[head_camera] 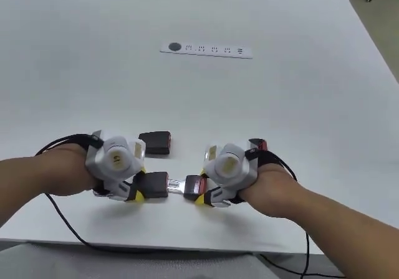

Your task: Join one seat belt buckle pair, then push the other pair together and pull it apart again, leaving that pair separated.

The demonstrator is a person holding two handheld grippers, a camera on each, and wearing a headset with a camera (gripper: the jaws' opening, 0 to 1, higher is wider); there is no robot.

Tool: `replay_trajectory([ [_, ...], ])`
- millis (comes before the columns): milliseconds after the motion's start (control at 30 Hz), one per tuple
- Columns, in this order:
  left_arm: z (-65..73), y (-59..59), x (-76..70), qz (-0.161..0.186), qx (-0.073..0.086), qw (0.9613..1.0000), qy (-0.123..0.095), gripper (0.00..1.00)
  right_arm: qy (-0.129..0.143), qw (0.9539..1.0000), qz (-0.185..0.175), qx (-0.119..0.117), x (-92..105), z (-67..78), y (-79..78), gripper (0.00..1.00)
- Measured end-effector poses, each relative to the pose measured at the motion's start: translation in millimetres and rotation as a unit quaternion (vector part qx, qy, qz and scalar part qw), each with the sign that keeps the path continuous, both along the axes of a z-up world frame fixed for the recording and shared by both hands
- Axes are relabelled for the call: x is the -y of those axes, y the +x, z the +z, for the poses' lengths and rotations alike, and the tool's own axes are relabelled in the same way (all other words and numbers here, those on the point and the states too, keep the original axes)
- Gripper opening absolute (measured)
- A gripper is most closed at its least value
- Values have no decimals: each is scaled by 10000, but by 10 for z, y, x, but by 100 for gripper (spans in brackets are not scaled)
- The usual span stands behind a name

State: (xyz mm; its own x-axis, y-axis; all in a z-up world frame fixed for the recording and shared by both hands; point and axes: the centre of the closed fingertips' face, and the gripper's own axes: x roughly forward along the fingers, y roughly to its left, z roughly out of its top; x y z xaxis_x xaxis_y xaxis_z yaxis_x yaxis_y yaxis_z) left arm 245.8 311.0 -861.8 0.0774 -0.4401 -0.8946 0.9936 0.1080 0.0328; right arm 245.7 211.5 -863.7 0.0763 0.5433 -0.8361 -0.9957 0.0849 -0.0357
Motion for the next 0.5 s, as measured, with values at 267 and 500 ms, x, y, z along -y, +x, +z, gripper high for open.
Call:
replay_trajectory([
  [267, 4, -5, 8, -133, 21, 9999, 1, 33, 115, 9999, 112, 29, -126, -1, -22, 35],
  [500, 3, -5, 7, -250, 26, 9996, -102, 33, 232, 9997, 73, 10, -128, 0, -12, 34],
])
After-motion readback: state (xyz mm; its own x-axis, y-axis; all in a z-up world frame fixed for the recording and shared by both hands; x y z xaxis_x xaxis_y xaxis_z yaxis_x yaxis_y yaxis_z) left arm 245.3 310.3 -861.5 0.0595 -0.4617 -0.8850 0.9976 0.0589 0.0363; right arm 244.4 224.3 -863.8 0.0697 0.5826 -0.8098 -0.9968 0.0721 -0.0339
